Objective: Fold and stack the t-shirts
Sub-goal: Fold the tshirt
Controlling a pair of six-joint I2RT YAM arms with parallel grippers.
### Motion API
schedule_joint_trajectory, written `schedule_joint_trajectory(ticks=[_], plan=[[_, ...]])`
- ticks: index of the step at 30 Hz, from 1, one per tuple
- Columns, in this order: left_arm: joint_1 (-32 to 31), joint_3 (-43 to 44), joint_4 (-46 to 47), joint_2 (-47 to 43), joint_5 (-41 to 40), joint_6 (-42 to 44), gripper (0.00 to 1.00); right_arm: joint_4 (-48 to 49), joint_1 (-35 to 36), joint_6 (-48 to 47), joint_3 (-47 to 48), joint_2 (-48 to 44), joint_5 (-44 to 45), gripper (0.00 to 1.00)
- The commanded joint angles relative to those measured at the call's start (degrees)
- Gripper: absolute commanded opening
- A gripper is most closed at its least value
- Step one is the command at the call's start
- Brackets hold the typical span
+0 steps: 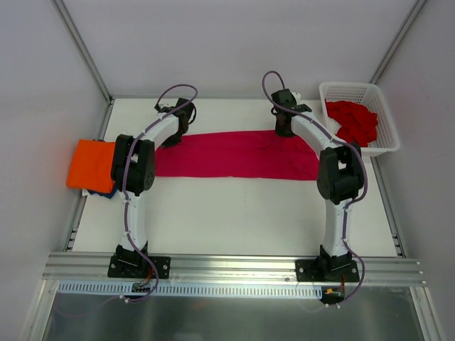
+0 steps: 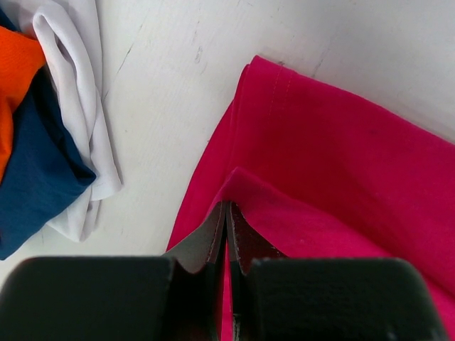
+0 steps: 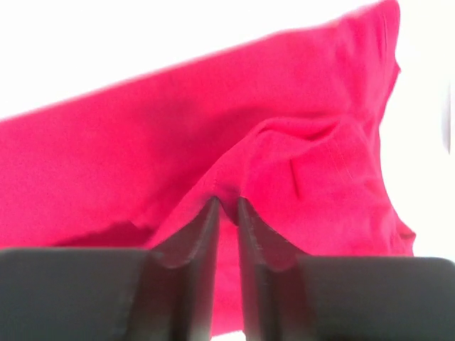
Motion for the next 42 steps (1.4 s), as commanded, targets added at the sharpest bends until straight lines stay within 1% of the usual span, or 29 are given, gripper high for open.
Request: schedule_joint_trajectory(ticks=[1, 2, 3, 5, 6, 8, 10, 11, 14, 16, 21, 24, 25, 26, 27, 28, 29, 33, 38, 42], plan=[[0.1, -0.3, -0.8, -1.0, 0.6, 1.1, 0.0, -2.7, -0.5, -1.8, 4.8, 4.2, -0.7, 0.23], [0.0, -0.3, -0.8, -1.0, 0.6, 1.1, 0.0, -2.7, -0.8, -2.4, 6.0, 4.8, -1.0, 0.27], [0.1, -0.3, -0.8, -0.9, 0.7, 1.1, 0.0, -2.7, -0.8, -2.4, 6.6, 5.4, -1.1, 0.42], [0.1, -0.3, -0.8, -0.8, 0.9, 1.4, 0.0, -2.7, -0.9, -2.7, 8.2, 6.9, -1.2, 0.66], [0.0, -0.3, -0.8, -0.8, 0.9, 1.4, 0.0, -2.7, -0.9, -2.8, 8.7, 7.1, -1.4, 0.69], [0.1, -0.4, -0.8, -0.8, 1.1, 1.4, 0.0, -2.3, -0.9, -3.3, 9.4, 7.2, -1.9, 0.71], [0.1, -0.6, -0.8, -1.0, 1.1, 1.4, 0.0, -0.7, -0.9, -3.9, 8.8, 6.4, -2.5, 0.71], [0.0, -0.8, -0.8, -1.0, 1.1, 1.4, 0.0, -0.1, -0.9, -4.0, 8.2, 4.8, -2.5, 0.72], [0.1, -1.2, -0.8, -1.4, 1.0, 1.2, 0.0, 3.6, -0.8, -4.4, 3.3, 0.5, -1.7, 0.71], [0.1, -1.2, -0.8, -1.4, 1.0, 1.2, 0.0, 6.2, -0.9, -4.7, -1.0, -4.5, -1.0, 0.71], [0.0, -0.6, -0.8, -0.7, 1.3, 1.5, 0.0, 3.5, -0.7, -3.3, -6.5, -14.7, 1.8, 0.72], [0.1, -1.0, -0.8, -1.0, 1.7, 1.3, 0.0, 3.3, -0.6, -1.7, -11.9, -18.5, 2.2, 0.71], [0.1, -1.0, -0.9, -1.0, 1.8, 1.3, 0.0, 3.2, -0.6, -1.3, -13.8, -20.0, 2.4, 0.69], [0.1, -1.4, -0.8, -1.1, 2.0, 1.3, 0.0, 3.2, -0.6, -1.0, -14.6, -20.3, 2.4, 0.5], [0.0, -1.6, -0.9, -1.2, 2.3, 1.3, 0.0, 3.0, -0.7, -0.8, -15.0, -20.3, 2.4, 0.33], [0.1, -1.7, -0.8, -1.3, 2.7, 1.2, 0.0, 2.4, -0.7, -0.6, -15.0, -19.2, 2.5, 0.19], [0.1, -2.4, -0.8, -1.4, 2.9, 1.1, 0.0, 2.0, -0.6, -0.3, -14.6, -18.2, 2.5, 0.01], [0.0, -4.2, -0.8, -2.2, 3.5, -0.1, 0.0, -2.0, -0.5, 1.4, -12.8, -12.3, 0.9, 0.01], [0.1, -4.8, -0.8, -2.1, 4.5, -0.2, 0.0, -3.1, -0.6, 3.2, -13.1, -6.7, -2.1, 0.01], [0.0, -6.2, -0.8, -2.5, 4.9, -0.7, 0.0, -5.1, -0.5, 4.0, -10.6, -2.5, -3.0, 0.0]])
